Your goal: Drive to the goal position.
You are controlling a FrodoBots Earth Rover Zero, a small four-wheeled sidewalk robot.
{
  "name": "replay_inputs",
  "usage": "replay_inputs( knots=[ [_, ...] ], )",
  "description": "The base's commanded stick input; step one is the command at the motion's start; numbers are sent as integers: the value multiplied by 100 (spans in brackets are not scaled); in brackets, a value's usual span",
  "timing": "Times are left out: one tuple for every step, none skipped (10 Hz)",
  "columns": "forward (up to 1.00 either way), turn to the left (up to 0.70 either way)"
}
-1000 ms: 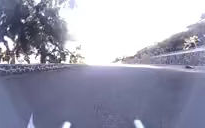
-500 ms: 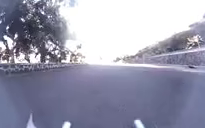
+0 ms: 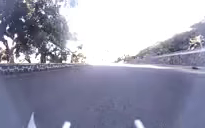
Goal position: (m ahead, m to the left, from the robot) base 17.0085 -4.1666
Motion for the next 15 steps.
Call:
replay_inputs(
  knots=[
    [50, -25],
    [50, -50],
    [50, -42],
    [50, -14],
    [50, -35],
    [50, -50],
    [50, -6],
    [50, -33],
    [50, -49],
    [50, -44],
    [50, 0],
    [50, -26],
    [50, -40],
    [50, -13],
    [50, 0]
  ],
)
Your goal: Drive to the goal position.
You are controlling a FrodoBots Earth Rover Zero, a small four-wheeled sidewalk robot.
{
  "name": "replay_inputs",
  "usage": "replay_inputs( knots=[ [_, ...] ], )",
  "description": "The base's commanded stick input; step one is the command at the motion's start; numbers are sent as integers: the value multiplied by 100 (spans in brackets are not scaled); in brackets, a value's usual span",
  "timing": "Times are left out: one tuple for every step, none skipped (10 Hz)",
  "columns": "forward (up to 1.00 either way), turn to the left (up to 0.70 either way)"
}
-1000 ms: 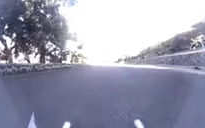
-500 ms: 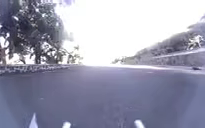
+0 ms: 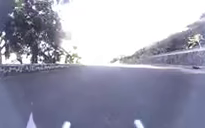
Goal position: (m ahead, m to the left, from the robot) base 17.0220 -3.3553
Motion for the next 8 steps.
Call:
replay_inputs(
  knots=[
    [50, 0],
    [50, 0],
    [50, 0],
    [50, 0],
    [50, -4],
    [50, -26],
    [50, -48],
    [50, -50]
  ],
)
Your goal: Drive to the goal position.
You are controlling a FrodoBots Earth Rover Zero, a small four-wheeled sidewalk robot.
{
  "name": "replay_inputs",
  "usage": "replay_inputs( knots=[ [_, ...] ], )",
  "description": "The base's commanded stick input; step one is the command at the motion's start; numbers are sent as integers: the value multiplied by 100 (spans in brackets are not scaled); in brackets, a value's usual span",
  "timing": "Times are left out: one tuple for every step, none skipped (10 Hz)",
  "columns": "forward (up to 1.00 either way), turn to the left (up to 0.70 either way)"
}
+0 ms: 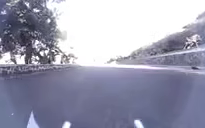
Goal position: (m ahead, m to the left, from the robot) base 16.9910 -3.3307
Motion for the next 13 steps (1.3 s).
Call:
replay_inputs(
  knots=[
    [50, -11],
    [50, 0],
    [50, 0],
    [50, 0],
    [50, 0],
    [50, 0],
    [50, -43],
    [50, -20],
    [50, -2],
    [50, 0],
    [50, 0],
    [50, 0],
    [50, 0]
  ],
)
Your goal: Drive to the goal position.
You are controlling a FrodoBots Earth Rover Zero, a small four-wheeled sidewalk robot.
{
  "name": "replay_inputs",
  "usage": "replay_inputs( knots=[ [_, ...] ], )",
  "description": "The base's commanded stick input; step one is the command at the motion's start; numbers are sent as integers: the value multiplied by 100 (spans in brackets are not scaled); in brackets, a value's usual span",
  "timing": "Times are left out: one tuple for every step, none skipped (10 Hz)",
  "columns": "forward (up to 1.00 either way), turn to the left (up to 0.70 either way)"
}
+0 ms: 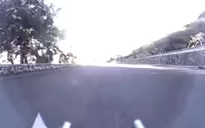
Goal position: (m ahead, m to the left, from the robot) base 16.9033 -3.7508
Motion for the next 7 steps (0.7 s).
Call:
replay_inputs(
  knots=[
    [50, 0],
    [50, 0],
    [50, 0],
    [50, 0],
    [50, 0],
    [50, 0],
    [50, 0]
  ],
)
